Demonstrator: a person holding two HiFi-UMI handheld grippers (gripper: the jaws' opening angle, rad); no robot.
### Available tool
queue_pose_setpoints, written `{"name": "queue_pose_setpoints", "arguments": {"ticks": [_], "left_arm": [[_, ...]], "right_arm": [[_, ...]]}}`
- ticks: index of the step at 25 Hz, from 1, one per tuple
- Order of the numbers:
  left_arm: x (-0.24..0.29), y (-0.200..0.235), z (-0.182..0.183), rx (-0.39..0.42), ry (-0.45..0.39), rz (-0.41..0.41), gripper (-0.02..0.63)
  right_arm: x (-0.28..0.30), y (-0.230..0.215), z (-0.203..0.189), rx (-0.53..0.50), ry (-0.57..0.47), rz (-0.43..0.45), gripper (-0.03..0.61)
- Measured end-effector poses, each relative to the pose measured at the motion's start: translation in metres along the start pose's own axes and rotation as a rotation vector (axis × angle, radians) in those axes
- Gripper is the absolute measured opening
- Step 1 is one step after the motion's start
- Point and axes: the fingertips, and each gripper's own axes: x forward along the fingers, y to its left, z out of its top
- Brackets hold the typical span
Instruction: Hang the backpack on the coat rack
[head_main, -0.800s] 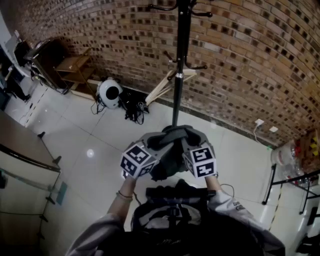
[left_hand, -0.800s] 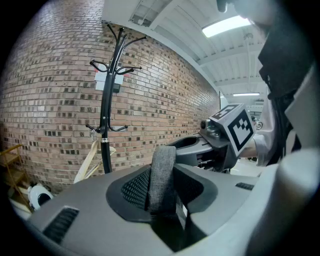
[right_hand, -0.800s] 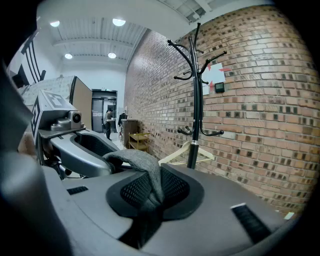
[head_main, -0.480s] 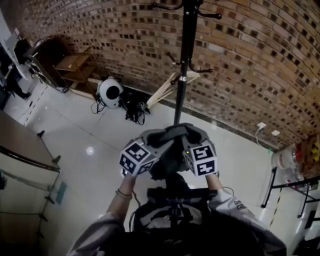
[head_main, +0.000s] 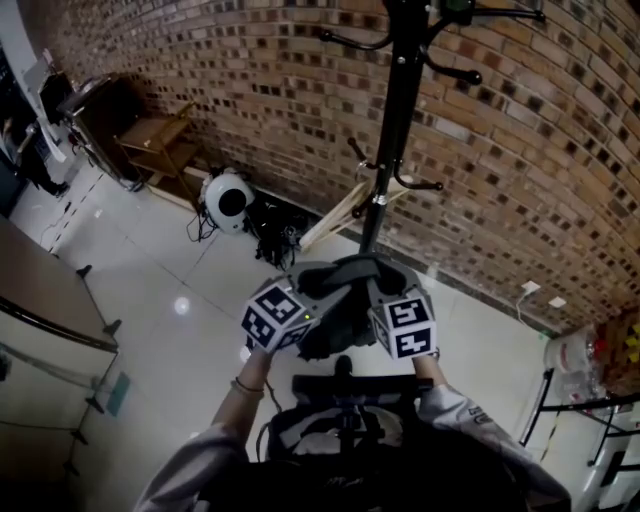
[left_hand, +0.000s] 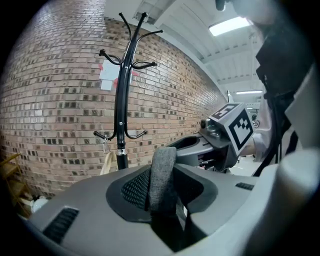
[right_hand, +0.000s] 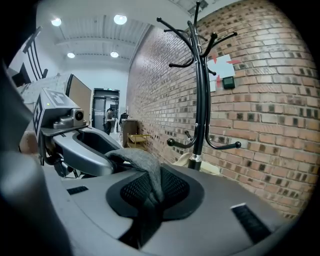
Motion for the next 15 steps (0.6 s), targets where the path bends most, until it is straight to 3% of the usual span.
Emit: {"name": "queue_pose_setpoints", "arguments": {"ticks": [15], "left_arm": [[0.048, 0.084, 0.032, 0.036, 0.037, 0.003, 0.129]], "right_arm": [[0.073, -0.058, 0.051, -0.017, -0.058, -0.004, 0.055]]}}
